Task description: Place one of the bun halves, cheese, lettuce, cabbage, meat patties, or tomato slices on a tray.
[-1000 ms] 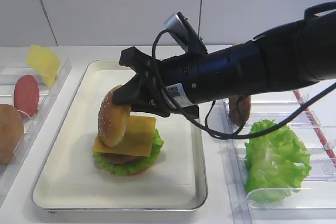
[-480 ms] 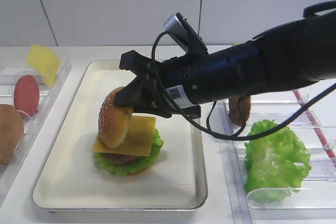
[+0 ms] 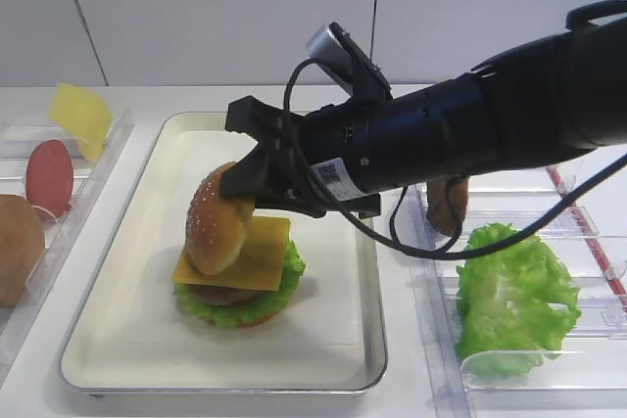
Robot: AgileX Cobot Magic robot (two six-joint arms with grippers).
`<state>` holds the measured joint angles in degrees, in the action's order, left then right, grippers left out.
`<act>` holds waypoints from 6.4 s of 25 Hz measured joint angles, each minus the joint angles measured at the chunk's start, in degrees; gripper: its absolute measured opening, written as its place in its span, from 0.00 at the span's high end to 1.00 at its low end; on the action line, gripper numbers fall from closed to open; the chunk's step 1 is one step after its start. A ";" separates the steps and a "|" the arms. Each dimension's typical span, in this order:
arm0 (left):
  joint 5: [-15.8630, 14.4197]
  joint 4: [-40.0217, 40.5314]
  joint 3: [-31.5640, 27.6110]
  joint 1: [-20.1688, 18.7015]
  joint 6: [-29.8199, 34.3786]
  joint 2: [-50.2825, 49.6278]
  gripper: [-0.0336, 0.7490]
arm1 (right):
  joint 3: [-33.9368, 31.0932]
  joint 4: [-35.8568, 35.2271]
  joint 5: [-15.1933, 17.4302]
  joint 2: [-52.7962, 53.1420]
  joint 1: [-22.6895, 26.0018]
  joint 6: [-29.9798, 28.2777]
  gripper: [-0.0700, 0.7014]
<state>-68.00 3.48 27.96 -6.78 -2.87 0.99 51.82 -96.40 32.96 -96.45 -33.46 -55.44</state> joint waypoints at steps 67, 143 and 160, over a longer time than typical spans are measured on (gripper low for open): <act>0.00 0.00 0.00 0.00 0.00 0.00 0.38 | -0.09 11.58 -3.14 -1.25 0.00 6.83 0.44; 0.00 0.00 0.00 0.00 0.00 0.00 0.38 | -17.83 95.29 39.16 93.82 27.02 53.17 0.44; 0.00 0.00 0.00 0.00 0.00 0.00 0.38 | -24.75 95.57 32.43 97.39 38.56 49.78 0.44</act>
<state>-68.00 3.48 27.96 -6.78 -2.87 0.99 27.07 -0.82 65.38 0.94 5.10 -5.65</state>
